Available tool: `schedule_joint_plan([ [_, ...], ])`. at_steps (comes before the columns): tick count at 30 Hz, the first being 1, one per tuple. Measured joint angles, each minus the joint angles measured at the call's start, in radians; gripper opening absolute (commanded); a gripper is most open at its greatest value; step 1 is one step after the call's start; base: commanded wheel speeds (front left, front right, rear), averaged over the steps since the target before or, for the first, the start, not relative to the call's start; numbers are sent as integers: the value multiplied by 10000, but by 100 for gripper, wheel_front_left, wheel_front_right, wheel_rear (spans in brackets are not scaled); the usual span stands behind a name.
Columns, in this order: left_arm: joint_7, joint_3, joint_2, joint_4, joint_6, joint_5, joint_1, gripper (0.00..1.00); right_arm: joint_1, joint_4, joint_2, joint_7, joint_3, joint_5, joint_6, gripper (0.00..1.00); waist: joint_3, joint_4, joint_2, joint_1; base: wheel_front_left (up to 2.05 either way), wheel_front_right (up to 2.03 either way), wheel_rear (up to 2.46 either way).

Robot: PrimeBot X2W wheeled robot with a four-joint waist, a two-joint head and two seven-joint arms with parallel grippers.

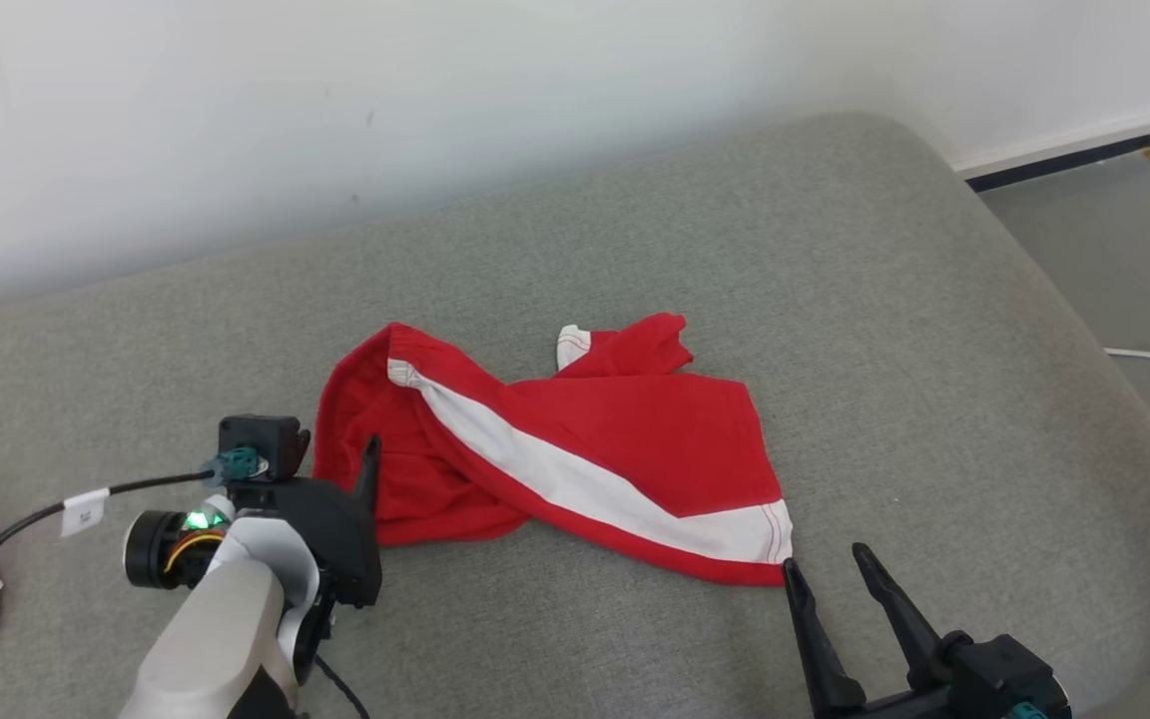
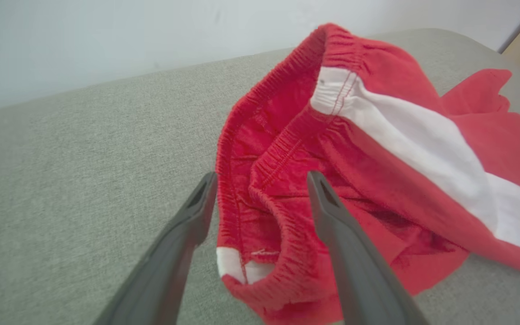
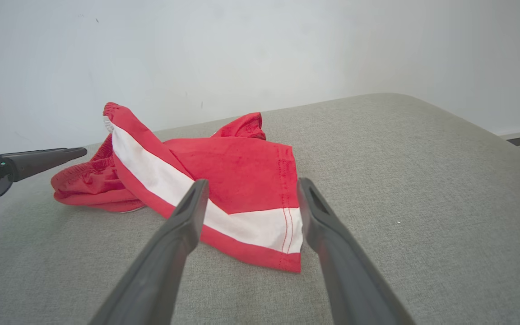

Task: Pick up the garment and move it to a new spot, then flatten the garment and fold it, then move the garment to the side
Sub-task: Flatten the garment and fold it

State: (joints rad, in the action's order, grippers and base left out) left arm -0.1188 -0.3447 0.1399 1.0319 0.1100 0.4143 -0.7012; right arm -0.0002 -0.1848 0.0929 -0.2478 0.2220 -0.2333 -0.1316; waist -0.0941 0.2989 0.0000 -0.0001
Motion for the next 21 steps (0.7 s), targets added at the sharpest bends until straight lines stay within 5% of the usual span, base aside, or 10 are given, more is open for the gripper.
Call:
schedule_joint_plan([
  [7, 1237, -79, 59, 301, -146, 127, -476, 100, -13, -8, 6, -4, -52, -44, 0, 100, -117, 419, 0, 1, 0, 0, 0],
  [10, 1741, -67, 102, 362, -337, 169, -762, 82, -15, 10, -13, -25, -127, -42, 0, 100, -299, 593, 0, 1, 0, 0, 0],
  [15, 2535, -102, 159, 424, -763, 184, -943, 100, -15, 46, -63, -77, -199, -38, 0, 100, -578, 781, 0, 1, 0, 0, 0],
  [18, 2723, -123, 282, 368, -961, 178, -1050, 100, -15, 58, -96, -81, -209, -29, 0, 100, -684, 812, 0, 1, 0, 0, 0],
  [20, 2940, -125, 316, 320, -1118, 174, -1118, 94, -20, 54, -109, -84, -211, -25, 0, 100, -720, 797, 0, 2, 0, 0, 0],
  [21, 3049, -140, 318, 301, -1191, 174, -1127, 78, -29, 52, -119, -88, -203, -21, 0, 100, -732, 786, 1, 2, 0, 0, 0],
])
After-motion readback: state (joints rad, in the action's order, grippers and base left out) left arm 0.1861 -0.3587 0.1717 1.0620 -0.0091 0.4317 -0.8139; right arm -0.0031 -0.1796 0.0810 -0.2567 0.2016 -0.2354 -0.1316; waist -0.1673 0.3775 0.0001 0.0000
